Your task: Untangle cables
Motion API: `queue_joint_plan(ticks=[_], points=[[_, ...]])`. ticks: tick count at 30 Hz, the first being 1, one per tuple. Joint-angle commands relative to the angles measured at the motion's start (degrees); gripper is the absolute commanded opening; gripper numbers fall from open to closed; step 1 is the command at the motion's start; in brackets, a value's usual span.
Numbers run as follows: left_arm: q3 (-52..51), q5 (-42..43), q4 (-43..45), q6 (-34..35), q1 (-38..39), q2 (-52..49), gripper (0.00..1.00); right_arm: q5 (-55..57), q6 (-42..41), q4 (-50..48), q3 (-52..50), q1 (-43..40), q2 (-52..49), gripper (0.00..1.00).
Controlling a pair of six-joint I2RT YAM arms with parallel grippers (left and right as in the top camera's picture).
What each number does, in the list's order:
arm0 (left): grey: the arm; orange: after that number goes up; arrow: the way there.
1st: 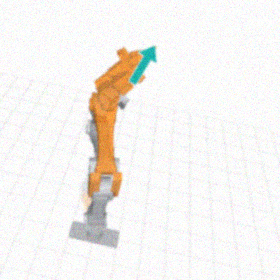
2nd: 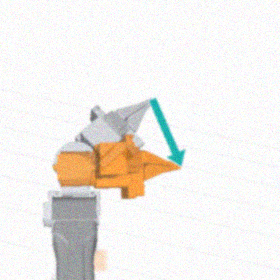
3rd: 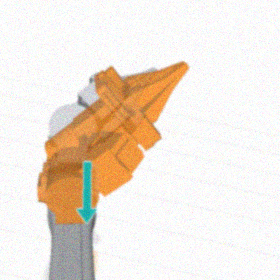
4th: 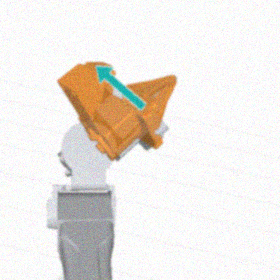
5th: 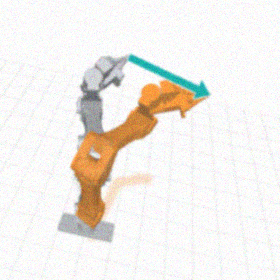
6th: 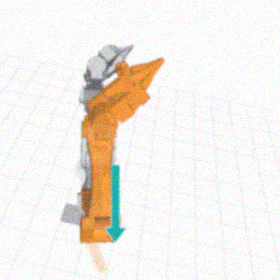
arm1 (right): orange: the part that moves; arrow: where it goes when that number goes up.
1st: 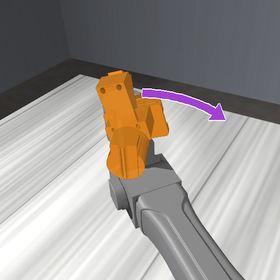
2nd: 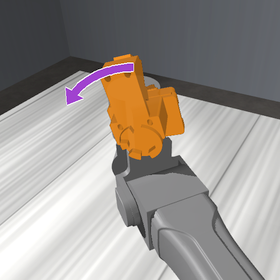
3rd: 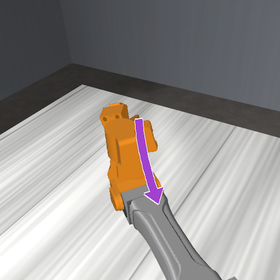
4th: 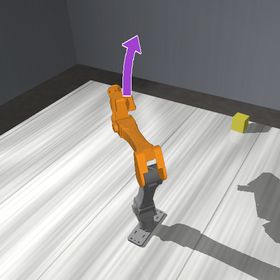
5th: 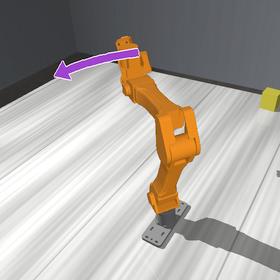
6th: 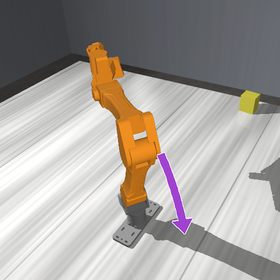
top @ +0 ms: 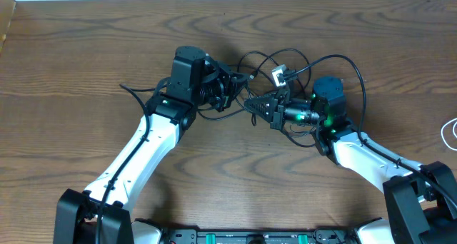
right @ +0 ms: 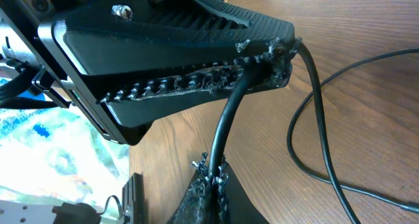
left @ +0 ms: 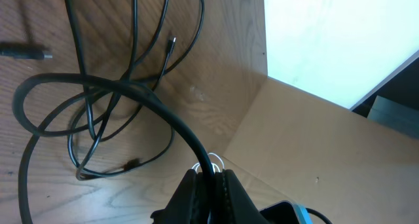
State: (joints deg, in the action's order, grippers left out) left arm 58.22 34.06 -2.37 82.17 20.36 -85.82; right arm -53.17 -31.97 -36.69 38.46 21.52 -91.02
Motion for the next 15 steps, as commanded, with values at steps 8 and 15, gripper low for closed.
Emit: queue_joint_plan(ticks=[8, 15], points=[[0.2, 5.4, 10.8, -10.2, -3.2, -0.3, 0.08, 2.7, 4.5, 3.4, 0.1, -0.3, 0.2, 0.44], [0.2, 18.6, 15.3, -15.7, -8.9, -0.3, 0.08, 22.5, 5.0, 13.6, 0.1, -1.0, 0.2, 0.74]])
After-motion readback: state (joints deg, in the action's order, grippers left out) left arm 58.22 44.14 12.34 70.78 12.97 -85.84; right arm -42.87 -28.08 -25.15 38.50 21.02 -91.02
